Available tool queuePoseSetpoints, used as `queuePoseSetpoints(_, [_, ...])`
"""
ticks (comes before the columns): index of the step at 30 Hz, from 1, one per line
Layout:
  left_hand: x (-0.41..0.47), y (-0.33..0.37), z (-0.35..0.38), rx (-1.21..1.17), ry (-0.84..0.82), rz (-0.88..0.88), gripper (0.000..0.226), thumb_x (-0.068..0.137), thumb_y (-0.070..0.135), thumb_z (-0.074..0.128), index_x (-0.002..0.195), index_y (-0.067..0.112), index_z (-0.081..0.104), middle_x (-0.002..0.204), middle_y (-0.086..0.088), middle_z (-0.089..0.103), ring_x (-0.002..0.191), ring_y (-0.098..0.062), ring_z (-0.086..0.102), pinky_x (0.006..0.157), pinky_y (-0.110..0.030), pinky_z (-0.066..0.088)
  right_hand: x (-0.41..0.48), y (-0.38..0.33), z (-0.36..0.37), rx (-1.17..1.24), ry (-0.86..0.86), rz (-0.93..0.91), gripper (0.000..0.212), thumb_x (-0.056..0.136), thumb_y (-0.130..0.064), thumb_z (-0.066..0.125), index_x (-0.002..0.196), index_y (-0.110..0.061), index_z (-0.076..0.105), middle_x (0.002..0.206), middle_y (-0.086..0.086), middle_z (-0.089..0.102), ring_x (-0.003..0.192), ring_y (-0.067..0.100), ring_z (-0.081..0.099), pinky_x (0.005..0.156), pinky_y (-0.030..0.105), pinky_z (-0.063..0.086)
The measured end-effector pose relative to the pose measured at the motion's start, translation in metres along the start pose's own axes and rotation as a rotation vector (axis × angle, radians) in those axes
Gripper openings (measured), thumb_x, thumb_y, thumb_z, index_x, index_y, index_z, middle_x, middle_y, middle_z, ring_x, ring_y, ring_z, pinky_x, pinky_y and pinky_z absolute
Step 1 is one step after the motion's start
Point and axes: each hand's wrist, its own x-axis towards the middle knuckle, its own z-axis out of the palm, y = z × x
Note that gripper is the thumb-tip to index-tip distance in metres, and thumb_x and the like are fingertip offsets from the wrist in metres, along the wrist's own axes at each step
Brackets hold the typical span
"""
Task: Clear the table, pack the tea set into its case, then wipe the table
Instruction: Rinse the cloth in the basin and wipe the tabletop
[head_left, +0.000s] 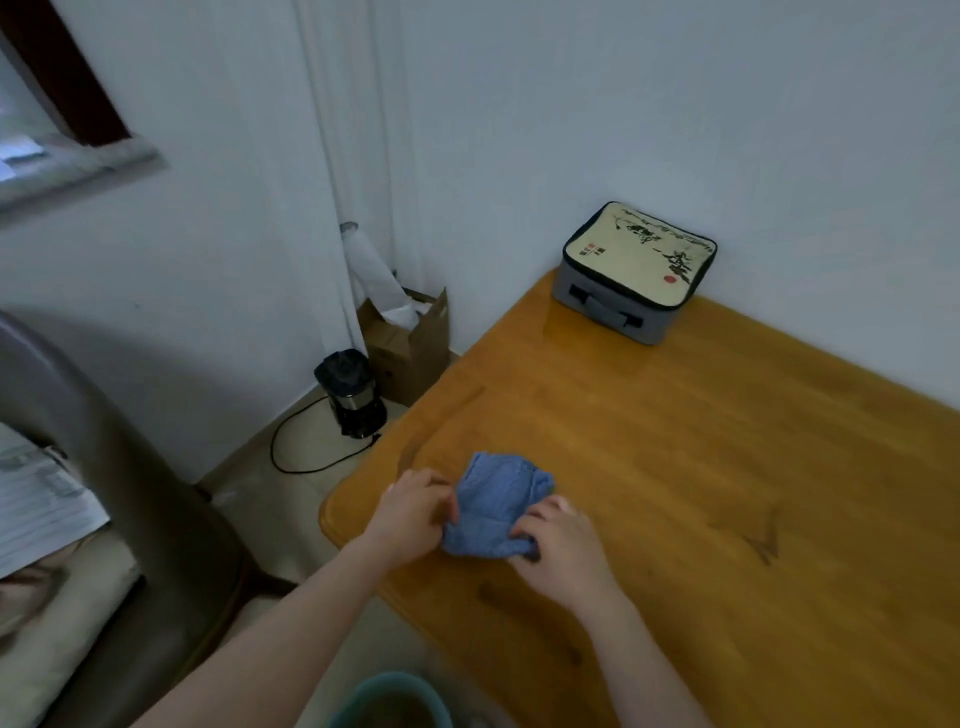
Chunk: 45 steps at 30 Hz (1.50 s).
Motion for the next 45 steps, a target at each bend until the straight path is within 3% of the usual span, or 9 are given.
queuePoseSetpoints(3, [-0.002,-0.008,-0.007,-0.045,-0.032,0.042,0.026,0.081,0.015,0.056,0.089,0.040,0.058,0.126,0.014,0.047,0.119,-0.012,0.039,0.101,-0.031,0.033,0.000,-0.018,0.002,0.037,0.041,0.086,0.060,0.075,-0.073,0.036,0.097,-0.030,0.071,0.108,-0.013,0.063,0.116,0.012,0.044,0.094,0.034,0.035])
queuePoseSetpoints(9, [-0.007,-0.030,-0.027,-0.056,0.004,0.118,0.027,0.086,0.021,0.054,0.106,0.037,0.057,0.126,0.012,0.045,0.119,-0.012,0.039,0.101,-0.030,0.034,0.040,-0.063,0.022,-0.026,0.270,0.325,0.026,0.080,-0.031,0.073,0.102,-0.016,0.072,0.112,0.009,0.066,0.108,0.032,0.061,0.090,0.044,0.050])
queuePoseSetpoints(11, [-0.007,-0.039,-0.033,-0.016,0.032,0.163,0.025,0.086,0.023,0.053,0.106,0.037,0.056,0.129,0.013,0.044,0.123,-0.012,0.038,0.102,-0.031,0.033,0.050,-0.075,0.037,-0.021,0.201,0.384,0.044,0.091,-0.037,0.061,0.129,-0.015,0.059,0.140,0.016,0.051,0.132,0.035,0.045,0.108,0.049,0.036])
queuePoseSetpoints(13, [-0.005,-0.049,-0.035,-0.003,0.038,0.178,0.022,0.087,0.025,0.054,0.105,0.036,0.057,0.130,0.012,0.044,0.126,-0.012,0.036,0.103,-0.034,0.032,0.053,-0.078,0.054,-0.033,0.151,0.455,0.056,0.101,-0.048,0.027,0.146,-0.019,0.041,0.154,0.015,0.033,0.144,0.032,0.027,0.119,0.048,0.014])
queuePoseSetpoints(15, [-0.003,-0.057,-0.032,-0.007,0.061,0.179,0.019,0.088,0.026,0.055,0.104,0.035,0.058,0.132,0.011,0.044,0.127,-0.013,0.036,0.104,-0.035,0.032,0.056,-0.079,0.063,-0.024,0.168,0.520,0.075,0.096,-0.059,-0.001,0.149,-0.023,0.038,0.156,0.011,0.032,0.145,0.029,0.026,0.119,0.049,0.000])
queuePoseSetpoints(19, [0.012,-0.060,-0.026,-0.055,0.124,0.170,0.024,0.086,0.019,0.056,0.103,0.036,0.058,0.135,0.009,0.044,0.129,-0.016,0.036,0.106,-0.040,0.032,0.071,-0.070,0.066,-0.017,0.164,0.664,0.077,0.086,-0.067,-0.005,0.154,-0.036,0.013,0.163,0.003,0.006,0.150,0.025,0.000,0.108,0.052,-0.026])
queuePoseSetpoints(30, [0.103,-0.013,-0.016,-0.016,0.261,-0.048,0.035,0.088,0.017,0.055,0.117,0.037,0.053,0.158,-0.001,0.012,0.146,-0.025,0.006,0.116,-0.052,0.009,0.156,0.029,0.035,-0.085,0.206,0.764,0.069,0.097,-0.064,0.013,0.155,-0.029,0.002,0.163,0.008,0.000,0.150,0.029,-0.005,0.117,0.053,-0.013])
queuePoseSetpoints(37, [0.186,0.022,-0.015,-0.019,0.349,-0.035,0.052,0.089,0.020,0.054,0.137,0.034,0.037,0.159,-0.004,0.009,0.144,-0.027,0.015,0.116,-0.050,0.013,0.226,0.084,0.017,-0.105,0.330,0.693,0.071,0.094,-0.063,0.011,0.155,-0.027,0.016,0.162,0.009,0.012,0.150,0.030,0.004,0.118,0.050,-0.011])
queuePoseSetpoints(45, [0.233,0.012,-0.022,0.020,0.305,-0.086,0.046,0.097,0.038,0.044,0.141,0.038,0.032,0.161,0.000,0.000,0.147,-0.024,0.005,0.118,-0.049,-0.002,0.290,0.106,-0.009,-0.215,0.151,0.626,0.069,0.099,-0.056,0.005,0.155,-0.016,-0.007,0.161,0.019,-0.008,0.149,0.032,-0.011,0.118,0.042,-0.016])
